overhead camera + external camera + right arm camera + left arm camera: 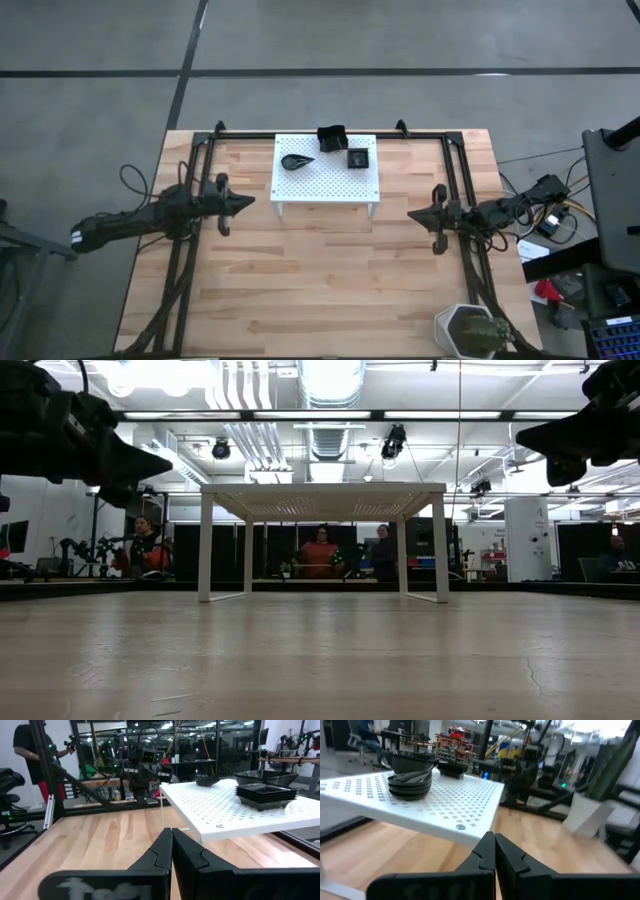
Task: Pick & Place Mini shaped plates
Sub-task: Return to home position
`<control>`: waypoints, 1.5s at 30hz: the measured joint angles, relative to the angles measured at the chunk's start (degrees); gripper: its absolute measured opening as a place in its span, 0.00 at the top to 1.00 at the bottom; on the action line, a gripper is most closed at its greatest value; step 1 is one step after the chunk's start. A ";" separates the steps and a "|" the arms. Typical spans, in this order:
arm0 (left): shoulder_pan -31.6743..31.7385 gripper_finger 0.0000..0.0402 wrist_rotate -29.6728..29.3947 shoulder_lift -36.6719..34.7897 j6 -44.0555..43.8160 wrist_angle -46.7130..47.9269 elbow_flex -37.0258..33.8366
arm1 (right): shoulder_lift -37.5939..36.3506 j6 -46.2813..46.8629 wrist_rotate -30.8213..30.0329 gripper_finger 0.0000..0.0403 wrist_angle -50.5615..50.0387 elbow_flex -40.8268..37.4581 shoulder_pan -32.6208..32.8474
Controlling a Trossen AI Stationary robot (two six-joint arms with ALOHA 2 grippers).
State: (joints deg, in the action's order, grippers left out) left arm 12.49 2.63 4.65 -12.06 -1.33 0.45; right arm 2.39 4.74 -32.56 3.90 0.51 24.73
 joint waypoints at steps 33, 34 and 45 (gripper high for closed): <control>0.00 1.00 -0.63 0.39 10.56 0.88 -0.09 | 0.11 -0.69 -0.04 0.98 0.00 0.00 -0.02; 0.00 1.00 -0.63 0.39 10.56 0.87 -0.09 | 0.11 -0.71 -0.07 0.98 0.00 0.00 -0.02; 0.00 1.00 -0.63 0.39 10.56 0.89 -0.11 | 0.11 -0.84 -0.07 0.98 0.00 0.02 0.00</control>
State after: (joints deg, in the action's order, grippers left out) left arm 12.49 2.00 5.04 -1.50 -0.44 0.34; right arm 2.50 3.90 -32.62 3.90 0.54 24.73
